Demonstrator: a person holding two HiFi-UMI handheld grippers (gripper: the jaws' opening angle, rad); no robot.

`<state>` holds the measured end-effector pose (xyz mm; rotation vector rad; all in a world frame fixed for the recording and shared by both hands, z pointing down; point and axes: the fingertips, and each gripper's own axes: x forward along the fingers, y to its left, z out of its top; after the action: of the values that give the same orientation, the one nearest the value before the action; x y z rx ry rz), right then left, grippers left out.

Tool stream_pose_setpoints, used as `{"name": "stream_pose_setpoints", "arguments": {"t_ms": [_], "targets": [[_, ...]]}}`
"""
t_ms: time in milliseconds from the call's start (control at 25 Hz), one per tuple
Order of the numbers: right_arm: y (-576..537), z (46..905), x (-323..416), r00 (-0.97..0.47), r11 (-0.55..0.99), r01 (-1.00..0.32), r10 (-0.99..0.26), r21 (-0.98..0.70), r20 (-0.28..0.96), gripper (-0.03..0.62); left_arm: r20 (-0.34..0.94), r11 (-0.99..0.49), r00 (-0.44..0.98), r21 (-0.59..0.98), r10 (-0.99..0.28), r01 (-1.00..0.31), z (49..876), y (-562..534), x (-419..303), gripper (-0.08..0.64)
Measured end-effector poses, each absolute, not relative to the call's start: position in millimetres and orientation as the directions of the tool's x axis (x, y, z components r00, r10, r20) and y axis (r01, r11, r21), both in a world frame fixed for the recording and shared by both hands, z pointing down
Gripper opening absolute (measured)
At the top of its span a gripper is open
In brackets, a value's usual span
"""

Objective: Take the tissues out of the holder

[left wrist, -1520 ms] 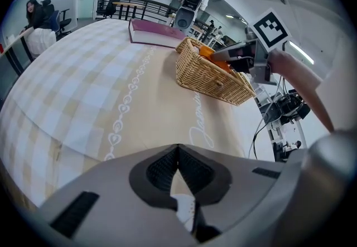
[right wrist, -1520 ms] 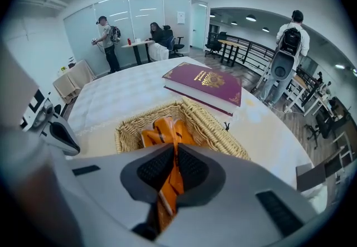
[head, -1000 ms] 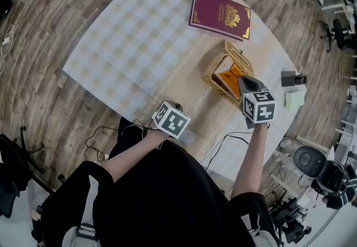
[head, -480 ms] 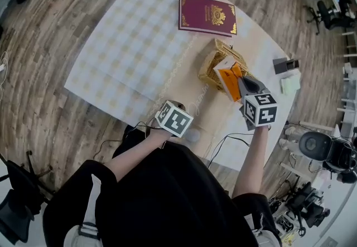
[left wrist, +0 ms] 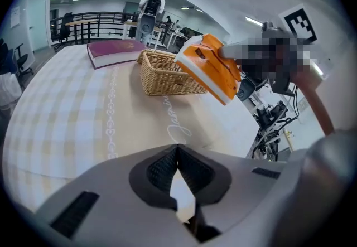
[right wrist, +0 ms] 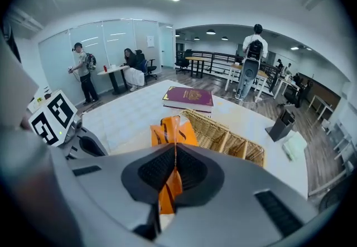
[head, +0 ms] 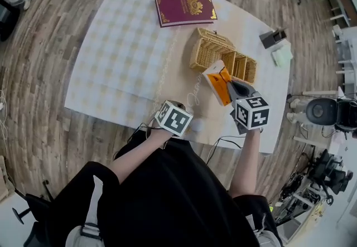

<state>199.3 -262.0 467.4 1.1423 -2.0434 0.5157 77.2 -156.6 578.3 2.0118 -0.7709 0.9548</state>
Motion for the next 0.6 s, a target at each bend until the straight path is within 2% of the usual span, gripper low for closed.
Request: {"name": "stream_pose_setpoints", "arguments": {"t_ms": [600], "targets": [[-135.9,491.6,200.1,-0.214,0.203,-0.974,-0.656,-0.105,0.724,0.017,0.818,-0.745,0.574,0.352,-0.051,-0.567,581.8,-97.5,80.5,0.0]]}}
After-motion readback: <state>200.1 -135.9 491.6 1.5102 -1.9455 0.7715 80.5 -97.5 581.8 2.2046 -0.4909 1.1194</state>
